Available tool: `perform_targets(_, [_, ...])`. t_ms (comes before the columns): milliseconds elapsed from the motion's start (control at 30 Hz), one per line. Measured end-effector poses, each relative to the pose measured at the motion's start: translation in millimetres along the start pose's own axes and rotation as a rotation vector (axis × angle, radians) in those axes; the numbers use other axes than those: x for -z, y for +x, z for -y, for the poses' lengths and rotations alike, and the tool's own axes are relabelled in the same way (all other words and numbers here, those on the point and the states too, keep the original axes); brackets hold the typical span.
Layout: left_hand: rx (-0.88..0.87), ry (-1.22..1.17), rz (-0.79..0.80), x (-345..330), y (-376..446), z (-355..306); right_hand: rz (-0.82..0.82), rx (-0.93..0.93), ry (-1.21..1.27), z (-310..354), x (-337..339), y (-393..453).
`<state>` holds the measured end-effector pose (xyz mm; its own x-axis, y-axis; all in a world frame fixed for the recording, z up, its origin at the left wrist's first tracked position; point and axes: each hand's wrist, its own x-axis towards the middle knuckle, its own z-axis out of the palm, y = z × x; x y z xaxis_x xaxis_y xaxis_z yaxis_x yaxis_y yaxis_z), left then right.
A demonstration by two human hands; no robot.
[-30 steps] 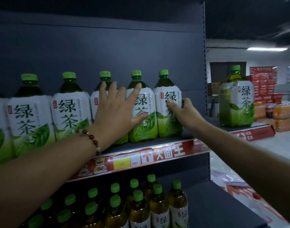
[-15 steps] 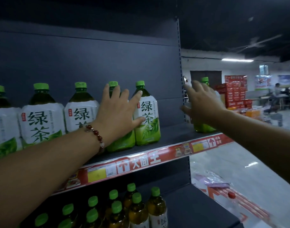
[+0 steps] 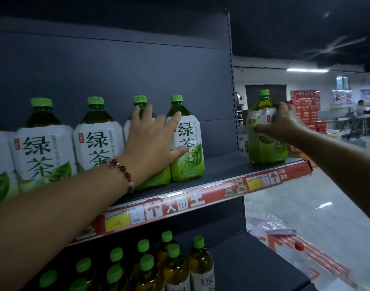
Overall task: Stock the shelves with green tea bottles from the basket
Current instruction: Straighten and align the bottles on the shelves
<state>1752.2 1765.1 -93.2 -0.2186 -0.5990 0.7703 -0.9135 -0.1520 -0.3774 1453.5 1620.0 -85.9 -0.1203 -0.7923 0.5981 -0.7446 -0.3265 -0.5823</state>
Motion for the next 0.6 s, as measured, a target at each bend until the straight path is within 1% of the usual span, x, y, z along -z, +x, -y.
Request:
perform_targets(133, [0.007, -0.014, -0.015, -1, -1, -2, 0.034, -0.025, 0.089, -5, -5, 0])
perform_targets(233, [0.004, -0.018, -0.014, -1, -1, -3, 0.015, -0.016, 0.095, -4, -10, -5])
perform_targets(600, [0.015, -0.027, -0.015, -2, -2, -3, 0.019, 0.005, 0.196, 29, -33, -29])
